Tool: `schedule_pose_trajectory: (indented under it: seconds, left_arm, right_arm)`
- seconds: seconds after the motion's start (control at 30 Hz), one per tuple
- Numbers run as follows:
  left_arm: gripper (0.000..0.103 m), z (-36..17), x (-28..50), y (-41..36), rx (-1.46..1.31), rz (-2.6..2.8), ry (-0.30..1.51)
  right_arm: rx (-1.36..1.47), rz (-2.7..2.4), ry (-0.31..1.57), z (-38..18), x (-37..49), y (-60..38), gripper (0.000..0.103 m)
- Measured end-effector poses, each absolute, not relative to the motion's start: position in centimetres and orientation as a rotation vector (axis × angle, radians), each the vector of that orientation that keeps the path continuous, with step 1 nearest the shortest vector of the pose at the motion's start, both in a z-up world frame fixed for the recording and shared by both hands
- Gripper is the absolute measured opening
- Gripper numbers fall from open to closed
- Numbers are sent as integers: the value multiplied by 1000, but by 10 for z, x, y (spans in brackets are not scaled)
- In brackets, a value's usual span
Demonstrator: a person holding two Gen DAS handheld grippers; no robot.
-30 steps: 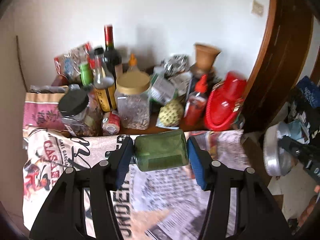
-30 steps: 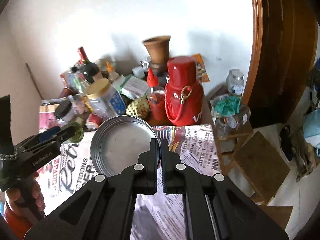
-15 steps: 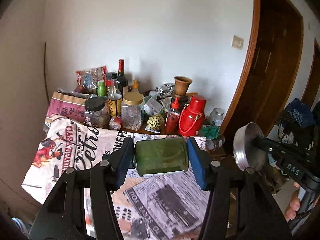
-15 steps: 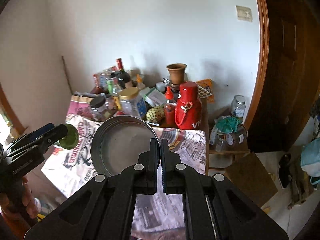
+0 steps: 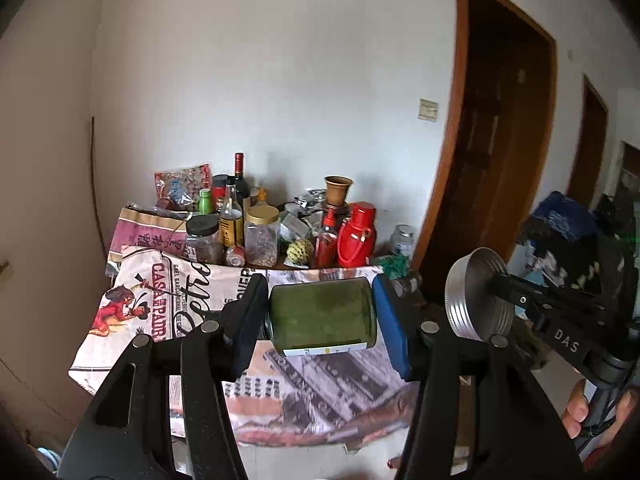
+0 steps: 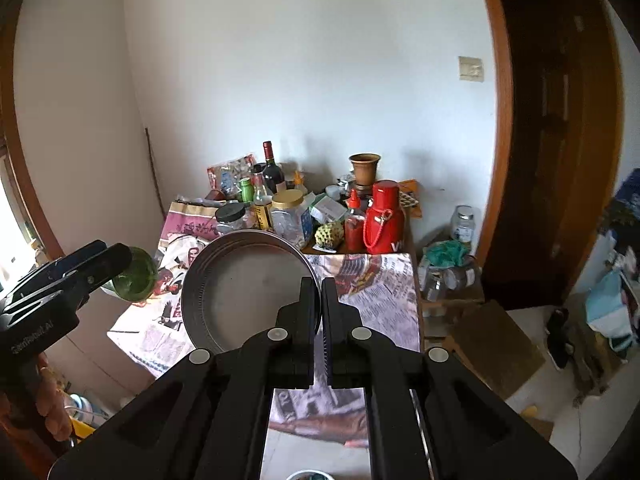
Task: Collect trash
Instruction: 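Lift the green jar and tin lid and carry them toward the white bin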
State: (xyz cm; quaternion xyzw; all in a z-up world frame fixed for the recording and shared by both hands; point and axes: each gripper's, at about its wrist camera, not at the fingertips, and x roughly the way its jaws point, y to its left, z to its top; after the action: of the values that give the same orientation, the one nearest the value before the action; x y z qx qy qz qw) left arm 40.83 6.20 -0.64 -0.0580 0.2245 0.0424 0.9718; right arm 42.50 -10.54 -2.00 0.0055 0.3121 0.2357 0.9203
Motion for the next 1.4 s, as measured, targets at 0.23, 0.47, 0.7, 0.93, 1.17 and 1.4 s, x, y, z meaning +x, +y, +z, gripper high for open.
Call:
schedule_pose_trajectory:
  seconds: [0.23,0.47,0.7,0.93,1.17,1.4]
  left_arm:
    - [53,-16,321,75,-92,20,477]
    - [53,-35,267,87,-99,-12,540]
    - [52,-61,249,86,-105,-38,622]
    - [52,-105,251,84,-150,-30,712]
    - [52,-184,274,74,-203,8,847]
    - [52,-284,302,69,-291,26,936]
  right_arm:
    - [45,377,648,-25,341,-99,3]
    - [61,310,694,-34,284,-98,3]
    - [68,288,766,-53,259,-98,3]
    - [20,296,864,-96,264,-91,3]
    - [-9,318,988,-167,279,-91,3]
    - [-62,352,1097,-264,293,-96,3]
